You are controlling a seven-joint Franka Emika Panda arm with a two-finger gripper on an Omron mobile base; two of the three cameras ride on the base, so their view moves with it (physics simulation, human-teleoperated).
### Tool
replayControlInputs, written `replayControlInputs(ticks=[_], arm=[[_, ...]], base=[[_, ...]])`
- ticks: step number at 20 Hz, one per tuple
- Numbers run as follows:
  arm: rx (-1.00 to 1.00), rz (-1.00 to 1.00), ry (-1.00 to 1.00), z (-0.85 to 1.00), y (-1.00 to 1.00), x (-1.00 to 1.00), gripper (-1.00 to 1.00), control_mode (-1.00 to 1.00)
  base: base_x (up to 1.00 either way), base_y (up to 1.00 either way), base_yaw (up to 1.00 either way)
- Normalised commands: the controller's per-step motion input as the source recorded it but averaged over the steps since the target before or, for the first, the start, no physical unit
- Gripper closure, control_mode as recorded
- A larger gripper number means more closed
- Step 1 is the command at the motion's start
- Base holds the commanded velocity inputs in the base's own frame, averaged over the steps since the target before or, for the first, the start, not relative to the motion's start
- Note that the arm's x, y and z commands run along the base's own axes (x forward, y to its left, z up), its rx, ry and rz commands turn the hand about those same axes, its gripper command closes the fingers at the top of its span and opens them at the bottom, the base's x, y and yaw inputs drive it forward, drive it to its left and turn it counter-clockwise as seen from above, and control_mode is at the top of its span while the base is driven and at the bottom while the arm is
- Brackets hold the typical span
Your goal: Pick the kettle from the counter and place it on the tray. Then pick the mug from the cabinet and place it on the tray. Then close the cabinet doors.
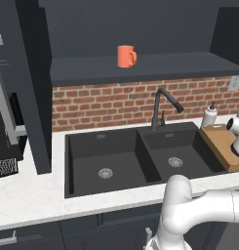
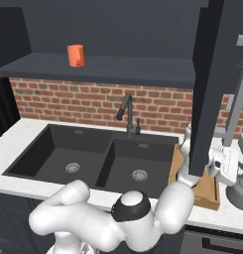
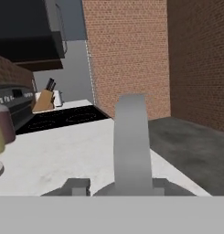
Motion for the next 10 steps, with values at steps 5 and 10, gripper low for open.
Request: replayControlInputs(ticks=[5, 10], arm=[[-0.09, 0.00, 0.00, -0.03, 0.04, -0.02, 1.00, -1.00], [-0.14, 0.00, 0.00, 0.10, 0.01, 0.00, 1.00, -1.00]], base=[[0.00, 0.00, 0.00], [0.00, 0.00, 0.00]])
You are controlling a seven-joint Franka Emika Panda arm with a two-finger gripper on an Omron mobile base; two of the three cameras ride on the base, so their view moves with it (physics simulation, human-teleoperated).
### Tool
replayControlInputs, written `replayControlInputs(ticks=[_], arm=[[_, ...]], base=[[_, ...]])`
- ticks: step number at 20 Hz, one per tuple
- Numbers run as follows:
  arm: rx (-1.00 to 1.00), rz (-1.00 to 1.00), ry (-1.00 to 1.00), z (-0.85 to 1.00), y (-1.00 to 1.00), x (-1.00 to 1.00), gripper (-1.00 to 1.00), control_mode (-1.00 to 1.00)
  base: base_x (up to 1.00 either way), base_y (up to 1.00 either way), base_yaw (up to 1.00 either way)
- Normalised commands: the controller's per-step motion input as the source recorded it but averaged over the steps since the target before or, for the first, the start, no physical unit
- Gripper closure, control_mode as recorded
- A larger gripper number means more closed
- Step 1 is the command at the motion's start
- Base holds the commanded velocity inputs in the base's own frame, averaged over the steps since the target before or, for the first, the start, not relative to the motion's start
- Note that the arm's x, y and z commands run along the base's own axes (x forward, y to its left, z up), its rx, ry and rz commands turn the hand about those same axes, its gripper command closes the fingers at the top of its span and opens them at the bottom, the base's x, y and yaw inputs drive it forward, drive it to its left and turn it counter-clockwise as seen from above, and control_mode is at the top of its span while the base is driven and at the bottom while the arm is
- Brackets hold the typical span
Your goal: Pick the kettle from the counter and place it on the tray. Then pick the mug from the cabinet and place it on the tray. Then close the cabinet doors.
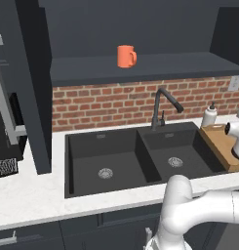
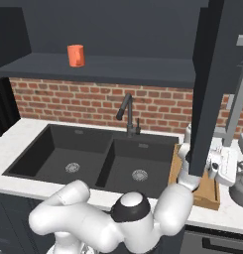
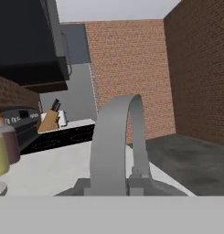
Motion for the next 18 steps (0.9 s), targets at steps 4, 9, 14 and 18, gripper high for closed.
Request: replayControlInputs(ticks=[4, 9, 14, 18], arm=[[-0.20, 0.00, 0.00, 0.27, 0.06, 0.00, 1.00, -1.00], [-0.16, 0.00, 0.00, 0.25, 0.28, 0.00, 1.00, -1.00], [-0.02, 0.03, 0.05, 0.24, 0.37, 0.00, 1.00, -1.00], [0.00, 0.11, 0.05, 0.23, 0.42, 0.00, 1.00, -1.00]], base=[[0.00, 0.00, 0.00], [0.00, 0.00, 0.00], [0.00, 0.00, 0.00], [0.00, 0.00, 0.00]])
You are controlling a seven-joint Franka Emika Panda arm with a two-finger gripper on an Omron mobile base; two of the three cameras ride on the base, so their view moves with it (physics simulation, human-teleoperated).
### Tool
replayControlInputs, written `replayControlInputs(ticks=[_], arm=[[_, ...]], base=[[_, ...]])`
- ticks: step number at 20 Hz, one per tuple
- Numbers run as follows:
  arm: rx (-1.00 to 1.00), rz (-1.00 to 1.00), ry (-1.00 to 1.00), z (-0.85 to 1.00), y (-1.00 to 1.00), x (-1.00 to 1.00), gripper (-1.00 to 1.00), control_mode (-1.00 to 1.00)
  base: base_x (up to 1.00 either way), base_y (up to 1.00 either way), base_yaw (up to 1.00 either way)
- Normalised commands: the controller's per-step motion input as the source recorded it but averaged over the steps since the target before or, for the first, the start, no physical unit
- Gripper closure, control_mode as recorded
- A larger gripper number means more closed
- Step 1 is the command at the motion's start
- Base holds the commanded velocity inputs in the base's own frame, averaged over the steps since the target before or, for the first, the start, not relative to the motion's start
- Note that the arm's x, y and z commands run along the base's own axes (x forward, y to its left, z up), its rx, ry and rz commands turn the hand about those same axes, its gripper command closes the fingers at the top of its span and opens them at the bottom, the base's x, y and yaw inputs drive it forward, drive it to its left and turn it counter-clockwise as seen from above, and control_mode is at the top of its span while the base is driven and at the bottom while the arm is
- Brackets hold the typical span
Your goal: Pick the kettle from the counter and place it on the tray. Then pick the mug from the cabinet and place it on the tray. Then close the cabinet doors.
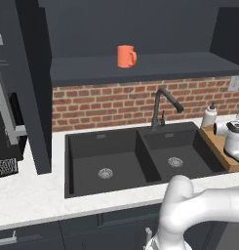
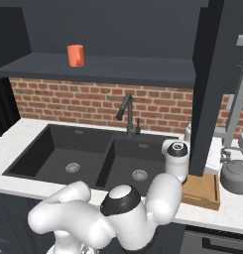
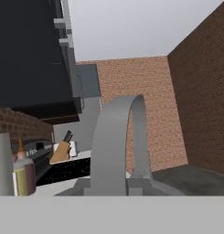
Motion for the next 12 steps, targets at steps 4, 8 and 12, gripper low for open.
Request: replayControlInputs(ticks=[4, 8, 12], arm=[[0.00, 0.13, 0.00, 0.24, 0.36, -0.06, 1.00, -1.00], [0.00, 0.13, 0.00, 0.24, 0.41, -0.05, 1.00, -1.00], [0.02, 0.14, 0.00, 0.12, 0.47, 0.00, 1.00, -1.00]], base=[[0.00, 0.00, 0.00], [0.00, 0.00, 0.00], [0.00, 0.00, 0.00]])
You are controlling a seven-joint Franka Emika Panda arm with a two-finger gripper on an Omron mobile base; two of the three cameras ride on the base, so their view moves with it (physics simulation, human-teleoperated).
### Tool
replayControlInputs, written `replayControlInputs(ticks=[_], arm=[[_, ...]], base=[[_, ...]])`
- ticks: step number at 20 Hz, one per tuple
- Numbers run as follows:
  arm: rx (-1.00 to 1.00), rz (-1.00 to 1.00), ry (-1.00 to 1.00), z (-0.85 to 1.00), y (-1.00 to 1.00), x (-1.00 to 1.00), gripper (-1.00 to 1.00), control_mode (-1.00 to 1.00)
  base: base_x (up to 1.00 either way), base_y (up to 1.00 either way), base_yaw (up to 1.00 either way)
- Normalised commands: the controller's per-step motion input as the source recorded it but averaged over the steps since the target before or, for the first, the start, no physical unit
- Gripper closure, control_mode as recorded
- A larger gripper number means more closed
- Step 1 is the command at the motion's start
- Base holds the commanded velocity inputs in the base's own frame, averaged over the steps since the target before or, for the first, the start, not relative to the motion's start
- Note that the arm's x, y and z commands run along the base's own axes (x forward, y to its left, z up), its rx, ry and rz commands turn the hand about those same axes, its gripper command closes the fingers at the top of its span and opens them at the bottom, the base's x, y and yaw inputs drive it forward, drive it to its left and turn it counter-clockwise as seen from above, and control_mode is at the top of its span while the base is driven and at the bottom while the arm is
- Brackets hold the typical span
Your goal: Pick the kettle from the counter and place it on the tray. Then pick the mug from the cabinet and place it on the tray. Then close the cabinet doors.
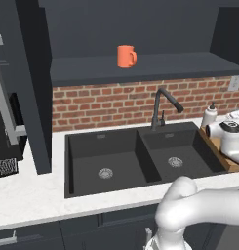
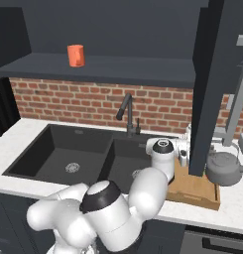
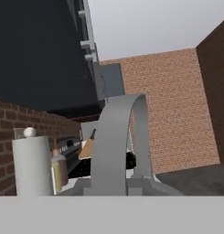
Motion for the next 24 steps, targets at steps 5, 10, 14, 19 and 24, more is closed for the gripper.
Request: replayControlInputs(ticks=[5, 10, 14, 19, 24], arm=[[0.07, 0.17, 0.00, 0.05, 0.43, 0.05, 1.00, -1.00], [0.04, 0.20, 0.00, 0.08, 0.38, 0.11, 1.00, -1.00], [0.08, 0.21, -0.03, 0.11, 0.21, 0.25, 1.00, -1.00], [0.12, 0.20, 0.00, 0.04, 0.07, 0.08, 1.00, -1.00], [0.16, 0.17, -0.04, 0.00, 0.00, 0.03, 1.00, -1.00]], base=[[0.00, 0.00, 0.00], [0.00, 0.00, 0.00], [0.00, 0.00, 0.00], [0.00, 0.00, 0.00], [0.00, 0.00, 0.00]])
